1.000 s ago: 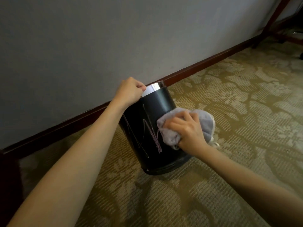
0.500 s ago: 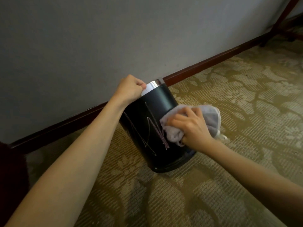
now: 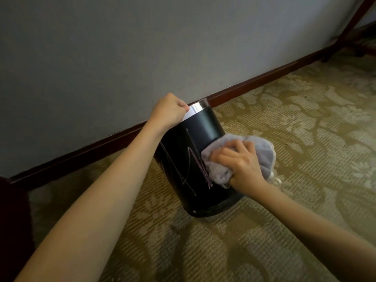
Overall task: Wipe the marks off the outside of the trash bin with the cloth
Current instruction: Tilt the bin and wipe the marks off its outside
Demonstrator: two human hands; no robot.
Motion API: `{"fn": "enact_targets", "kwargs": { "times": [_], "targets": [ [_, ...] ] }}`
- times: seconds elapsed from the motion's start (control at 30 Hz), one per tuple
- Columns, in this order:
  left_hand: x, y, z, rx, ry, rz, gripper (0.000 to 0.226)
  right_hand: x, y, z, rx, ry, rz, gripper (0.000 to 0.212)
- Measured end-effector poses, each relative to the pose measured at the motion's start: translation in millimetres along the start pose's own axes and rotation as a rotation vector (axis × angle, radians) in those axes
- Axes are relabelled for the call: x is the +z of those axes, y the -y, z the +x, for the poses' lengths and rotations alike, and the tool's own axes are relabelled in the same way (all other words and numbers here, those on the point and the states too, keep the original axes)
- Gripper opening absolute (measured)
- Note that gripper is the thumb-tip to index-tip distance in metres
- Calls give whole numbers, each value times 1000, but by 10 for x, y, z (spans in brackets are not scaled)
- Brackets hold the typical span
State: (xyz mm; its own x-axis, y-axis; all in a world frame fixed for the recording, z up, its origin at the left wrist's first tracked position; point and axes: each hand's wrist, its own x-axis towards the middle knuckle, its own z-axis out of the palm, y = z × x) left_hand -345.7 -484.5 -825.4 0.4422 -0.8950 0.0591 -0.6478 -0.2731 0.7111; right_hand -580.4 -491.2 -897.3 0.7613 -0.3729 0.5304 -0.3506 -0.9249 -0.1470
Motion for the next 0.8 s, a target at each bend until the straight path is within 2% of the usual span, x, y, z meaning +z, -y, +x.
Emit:
{"fn": "enact_targets", "kwargs": {
  "times": [0.13, 0.23, 0.3, 0.4, 0.5, 0.6, 0.67, 0.8],
  "targets": [
    [-8, 136, 41, -27, -53, -17, 32, 42, 28, -472, 20, 74, -36, 25],
    [-16, 157, 0, 24, -46, -22, 30, 28, 17, -646, 21, 95, -37, 24],
    [-70, 175, -30, 79, 8, -103, 17, 17, -24, -686, 46, 97, -28, 26],
    [-222, 322, -101, 123, 141, -202, 34, 6, -131, -740, 120, 105, -6, 27],
    [-261, 585, -205, 87, 236, -228, 29, 20, -243, -811, 167, 81, -20, 23],
    [-157, 705, -268, 82, 173, -272, 29, 27, -306, -879, 188, 63, -27, 31],
    [-110, 691, -268, 86, 123, -291, 31, 10, -309, -914, 192, 53, -11, 27],
    [-47, 579, -274, 93, 121, -291, 31, -41, -303, -957, 207, 70, -1, 25]
  ]
}}
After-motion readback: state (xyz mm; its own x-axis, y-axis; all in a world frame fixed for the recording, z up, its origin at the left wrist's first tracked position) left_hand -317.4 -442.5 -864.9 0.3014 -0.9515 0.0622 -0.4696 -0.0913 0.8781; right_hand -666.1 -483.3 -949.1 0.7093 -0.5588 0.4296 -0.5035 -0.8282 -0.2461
